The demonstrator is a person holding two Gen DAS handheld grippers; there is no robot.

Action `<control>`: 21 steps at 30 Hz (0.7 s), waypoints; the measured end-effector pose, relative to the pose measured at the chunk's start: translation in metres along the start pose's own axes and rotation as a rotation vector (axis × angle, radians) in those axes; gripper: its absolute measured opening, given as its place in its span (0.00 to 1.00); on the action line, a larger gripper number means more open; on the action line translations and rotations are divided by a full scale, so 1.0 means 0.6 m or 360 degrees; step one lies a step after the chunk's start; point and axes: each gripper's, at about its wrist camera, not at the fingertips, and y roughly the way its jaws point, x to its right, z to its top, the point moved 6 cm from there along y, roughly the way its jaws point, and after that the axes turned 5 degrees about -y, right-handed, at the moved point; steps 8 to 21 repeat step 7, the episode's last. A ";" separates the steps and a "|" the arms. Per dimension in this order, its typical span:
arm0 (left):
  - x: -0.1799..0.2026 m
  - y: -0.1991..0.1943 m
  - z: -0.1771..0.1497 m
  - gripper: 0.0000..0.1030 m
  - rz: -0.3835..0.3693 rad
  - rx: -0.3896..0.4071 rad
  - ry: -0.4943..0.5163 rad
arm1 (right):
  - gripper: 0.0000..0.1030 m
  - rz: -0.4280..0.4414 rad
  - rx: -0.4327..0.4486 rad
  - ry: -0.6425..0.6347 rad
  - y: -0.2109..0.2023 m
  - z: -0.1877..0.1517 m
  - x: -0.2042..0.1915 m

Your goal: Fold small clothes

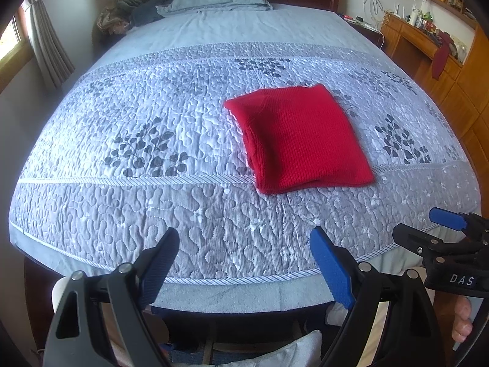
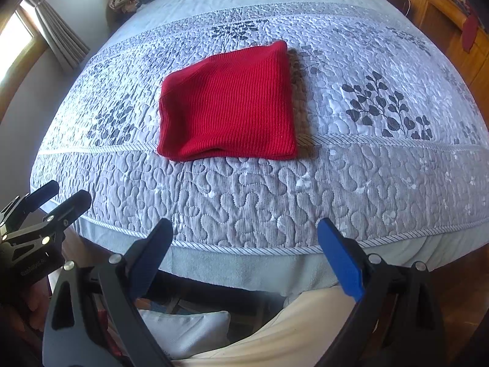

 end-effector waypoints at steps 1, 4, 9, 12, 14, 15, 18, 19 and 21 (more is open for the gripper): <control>0.000 0.000 0.000 0.85 0.0003 -0.0001 0.0000 | 0.92 0.0000 0.0001 0.0001 0.000 0.000 0.000; 0.002 -0.001 0.000 0.85 0.0008 0.0001 0.0009 | 0.92 0.0002 0.0003 0.0007 0.001 0.001 0.002; 0.002 -0.001 0.000 0.85 0.0009 0.0001 0.0008 | 0.92 -0.0001 0.0006 0.0015 0.001 0.002 0.004; 0.002 -0.001 0.000 0.85 0.0009 0.0001 0.0008 | 0.92 -0.0001 0.0006 0.0015 0.001 0.002 0.004; 0.002 -0.001 0.000 0.85 0.0009 0.0001 0.0008 | 0.92 -0.0001 0.0006 0.0015 0.001 0.002 0.004; 0.002 -0.001 0.000 0.85 0.0009 0.0001 0.0008 | 0.92 -0.0001 0.0006 0.0015 0.001 0.002 0.004; 0.002 -0.001 0.000 0.85 0.0009 0.0001 0.0008 | 0.92 -0.0001 0.0006 0.0015 0.001 0.002 0.004; 0.002 -0.001 0.000 0.85 0.0009 0.0001 0.0008 | 0.92 -0.0001 0.0006 0.0015 0.001 0.002 0.004; 0.002 -0.001 0.000 0.85 0.0009 0.0001 0.0008 | 0.92 -0.0001 0.0006 0.0015 0.001 0.002 0.004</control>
